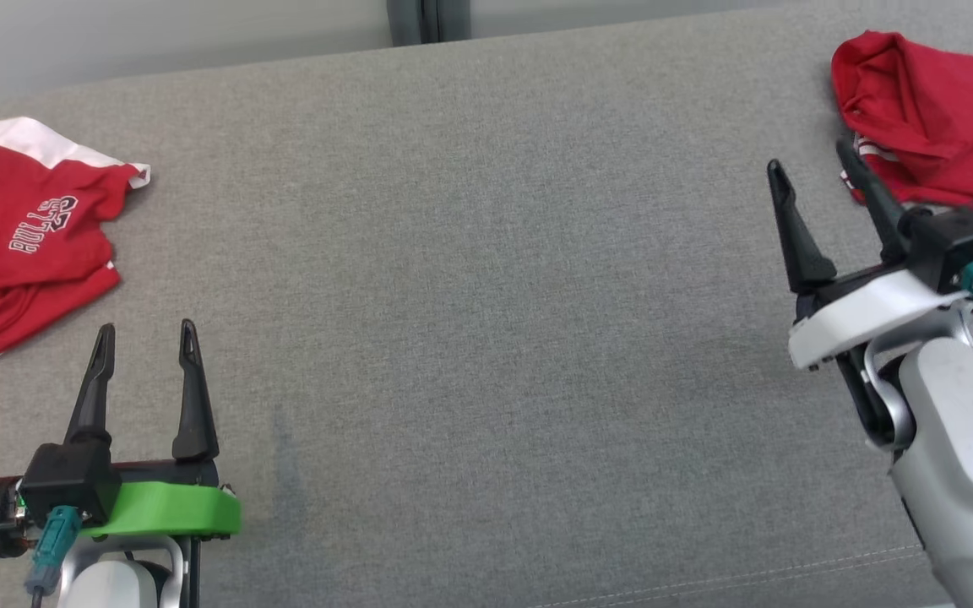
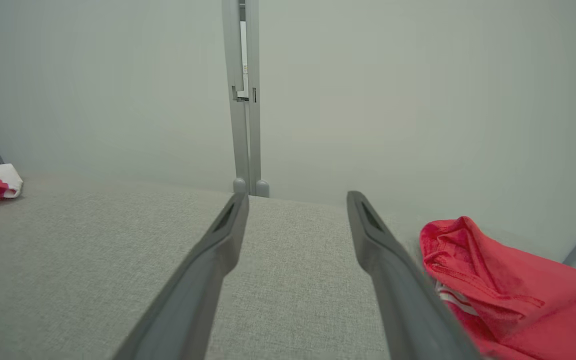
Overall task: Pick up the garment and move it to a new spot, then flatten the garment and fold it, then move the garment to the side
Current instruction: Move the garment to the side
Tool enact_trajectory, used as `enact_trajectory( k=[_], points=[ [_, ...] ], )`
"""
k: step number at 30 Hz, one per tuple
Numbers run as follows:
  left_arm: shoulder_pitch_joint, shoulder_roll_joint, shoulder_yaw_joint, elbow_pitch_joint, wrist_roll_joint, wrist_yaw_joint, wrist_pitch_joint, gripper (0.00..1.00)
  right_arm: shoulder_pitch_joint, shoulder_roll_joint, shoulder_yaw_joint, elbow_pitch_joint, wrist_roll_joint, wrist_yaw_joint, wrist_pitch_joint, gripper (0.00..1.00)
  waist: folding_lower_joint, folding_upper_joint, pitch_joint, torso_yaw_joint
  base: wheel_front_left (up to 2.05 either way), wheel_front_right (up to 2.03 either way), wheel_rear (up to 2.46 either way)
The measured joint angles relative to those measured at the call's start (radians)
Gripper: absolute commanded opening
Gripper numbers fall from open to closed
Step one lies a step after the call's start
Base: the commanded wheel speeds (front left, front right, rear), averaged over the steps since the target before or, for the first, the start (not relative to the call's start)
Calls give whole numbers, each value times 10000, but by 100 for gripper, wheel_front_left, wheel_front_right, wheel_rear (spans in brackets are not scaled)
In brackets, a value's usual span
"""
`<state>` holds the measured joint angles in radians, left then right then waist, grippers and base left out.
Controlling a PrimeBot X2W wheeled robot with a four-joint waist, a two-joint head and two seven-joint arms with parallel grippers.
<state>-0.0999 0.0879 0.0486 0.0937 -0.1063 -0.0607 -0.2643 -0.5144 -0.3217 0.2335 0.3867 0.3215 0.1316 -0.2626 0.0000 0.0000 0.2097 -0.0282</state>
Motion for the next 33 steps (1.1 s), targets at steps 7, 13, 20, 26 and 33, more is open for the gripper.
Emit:
enact_trajectory(
  k=[7,13,20,26,33],
  points=[
    [220,-52,148,349,-71,-23,2,100,1660,732,-585,-846,-69,0,-2,100,0,0,-640,107,0,0,0],
    [376,-81,207,479,-86,-96,0,100,2854,1369,-963,-1344,-109,0,0,100,0,0,-1040,247,0,0,0],
    [564,-102,299,652,-86,-142,2,100,3591,1944,-1160,-1601,-339,0,-2,100,0,0,-1352,402,0,0,0],
    [685,-109,401,696,-86,-144,0,100,3874,2190,-1331,-1710,-453,-2,-2,100,0,0,-1556,489,0,0,0],
    [719,-130,408,725,-86,-180,2,100,4033,2293,-1519,-1755,-644,-2,-2,100,0,0,-1693,514,0,0,0]
  ],
)
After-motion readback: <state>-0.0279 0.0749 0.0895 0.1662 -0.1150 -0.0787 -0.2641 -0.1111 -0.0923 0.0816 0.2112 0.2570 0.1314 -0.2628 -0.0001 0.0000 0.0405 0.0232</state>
